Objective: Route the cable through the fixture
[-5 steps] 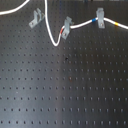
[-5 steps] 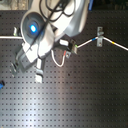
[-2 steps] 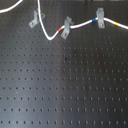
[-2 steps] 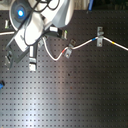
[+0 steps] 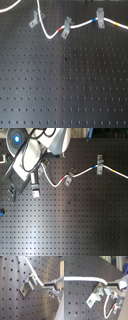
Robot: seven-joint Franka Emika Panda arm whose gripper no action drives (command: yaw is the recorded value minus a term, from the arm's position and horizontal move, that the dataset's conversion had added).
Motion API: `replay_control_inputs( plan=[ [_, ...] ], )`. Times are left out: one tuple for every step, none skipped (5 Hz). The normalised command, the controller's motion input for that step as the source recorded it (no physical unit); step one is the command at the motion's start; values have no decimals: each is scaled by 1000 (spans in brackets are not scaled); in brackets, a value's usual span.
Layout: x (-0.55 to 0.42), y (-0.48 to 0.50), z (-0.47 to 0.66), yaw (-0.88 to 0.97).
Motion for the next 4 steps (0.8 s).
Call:
replay_control_inputs(
  plan=[
    [-210,-27,189,-737],
    [-262,78,292,-240],
    [-211,31,334,-171],
    [-168,85,334,-160]
  ],
)
